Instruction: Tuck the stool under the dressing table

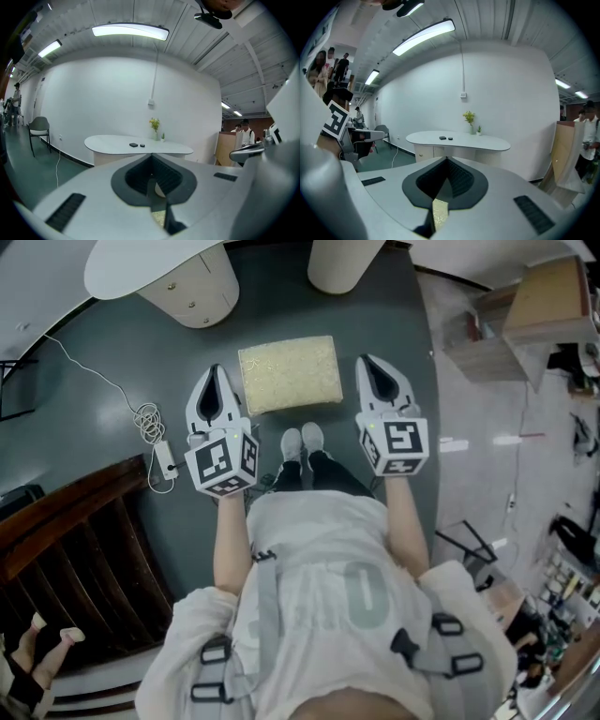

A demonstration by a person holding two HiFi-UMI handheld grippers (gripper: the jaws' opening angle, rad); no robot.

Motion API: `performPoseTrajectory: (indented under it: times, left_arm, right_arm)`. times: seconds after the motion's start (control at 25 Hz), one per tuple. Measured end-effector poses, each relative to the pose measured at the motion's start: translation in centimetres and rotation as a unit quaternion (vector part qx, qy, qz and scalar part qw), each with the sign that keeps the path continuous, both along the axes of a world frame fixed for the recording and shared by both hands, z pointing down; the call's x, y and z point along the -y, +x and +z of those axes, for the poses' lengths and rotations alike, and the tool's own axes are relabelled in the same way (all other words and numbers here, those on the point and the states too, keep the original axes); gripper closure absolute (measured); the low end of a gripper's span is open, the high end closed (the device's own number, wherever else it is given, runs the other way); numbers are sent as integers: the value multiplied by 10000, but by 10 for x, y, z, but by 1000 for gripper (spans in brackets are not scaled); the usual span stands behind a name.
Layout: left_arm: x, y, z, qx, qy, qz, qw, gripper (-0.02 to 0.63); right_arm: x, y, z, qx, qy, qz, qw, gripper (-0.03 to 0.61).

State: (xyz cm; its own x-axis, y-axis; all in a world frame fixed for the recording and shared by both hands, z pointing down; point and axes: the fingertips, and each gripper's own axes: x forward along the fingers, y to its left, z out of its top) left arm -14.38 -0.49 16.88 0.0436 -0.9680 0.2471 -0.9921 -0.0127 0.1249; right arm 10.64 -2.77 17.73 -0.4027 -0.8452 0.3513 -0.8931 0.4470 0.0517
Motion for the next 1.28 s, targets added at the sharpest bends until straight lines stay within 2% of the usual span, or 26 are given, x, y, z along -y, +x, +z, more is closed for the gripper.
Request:
performPoseTrajectory:
  times: [0.2, 0.44, 0.64, 0.8, 0.84, 0.88, 0.92, 1.0, 1.08, 1.28]
  left_arm:
    - [7, 1, -10, 92, 120, -150, 9998, 611]
    - [19, 8, -5, 201, -27, -270, 9994, 611]
    - [20, 18, -6, 418, 75, -140, 9990, 611]
    - [21, 24, -4, 357, 83, 90, 9993, 607]
    - [22, 29, -2, 283, 57, 243, 9993, 547]
    - [23, 34, 1, 185, 41, 408, 9990, 427]
    - [24, 38, 3, 71, 42, 533, 9985, 368]
    - [26, 39, 5, -136, 37, 583, 9982, 309]
    - [26, 35, 8, -197, -32, 510, 9985, 292]
    - [24, 27, 17, -72, -174, 438, 9989, 291]
  right_arm:
    - [16, 7, 4, 82, 85, 7, 9999, 577]
    - [31, 13, 7, 89, 17, 3, 10000, 577]
    - [34, 14, 8, 124, 58, -43, 9999, 577]
    - [34, 8, 4, 277, 52, -230, 9993, 574]
    - [33, 5, 5, 354, 18, -311, 9989, 561]
    - [33, 3, 5, 456, -13, -380, 9982, 469]
    - [34, 1, 6, 566, -19, -401, 9976, 334]
    - [36, 1, 6, 718, 53, -328, 9969, 234]
    - [38, 2, 8, 773, 27, -254, 9967, 202]
    - [35, 6, 18, 648, -143, -232, 9975, 200]
